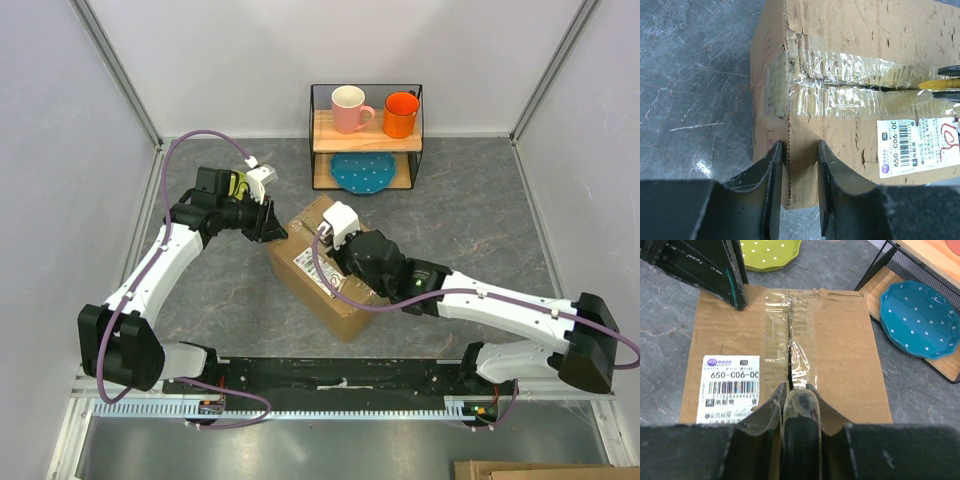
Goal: Unpack the express box
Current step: Cut the express box at the center of the board.
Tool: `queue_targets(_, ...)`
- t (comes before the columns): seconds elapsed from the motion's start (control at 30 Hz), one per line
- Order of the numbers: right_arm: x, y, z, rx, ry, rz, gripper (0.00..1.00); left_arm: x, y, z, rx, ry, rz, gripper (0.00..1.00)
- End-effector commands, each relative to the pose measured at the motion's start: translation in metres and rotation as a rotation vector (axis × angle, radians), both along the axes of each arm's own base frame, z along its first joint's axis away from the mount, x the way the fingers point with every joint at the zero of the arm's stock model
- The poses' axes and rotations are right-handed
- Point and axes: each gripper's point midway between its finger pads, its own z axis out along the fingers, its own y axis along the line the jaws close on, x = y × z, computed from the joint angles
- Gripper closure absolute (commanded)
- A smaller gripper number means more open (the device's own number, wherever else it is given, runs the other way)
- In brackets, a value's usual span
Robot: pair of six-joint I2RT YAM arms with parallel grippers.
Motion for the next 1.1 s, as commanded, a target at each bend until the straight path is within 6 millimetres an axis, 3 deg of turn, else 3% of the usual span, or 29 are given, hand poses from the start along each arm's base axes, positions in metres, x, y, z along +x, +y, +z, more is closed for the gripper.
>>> queue_targets(0.0,-0.009,-0.021,0.007,0.02,0.008,-0.054,1.0,0.004,0.034,-0.034,0.181,0.044,0.11,0.75)
queue_targets(1.07,-0.052,-0.054,-0.002,0.006,0.091,-0.071,1.0,0.011,0.036,-0.031,0.202,0.031,0.131,0.78)
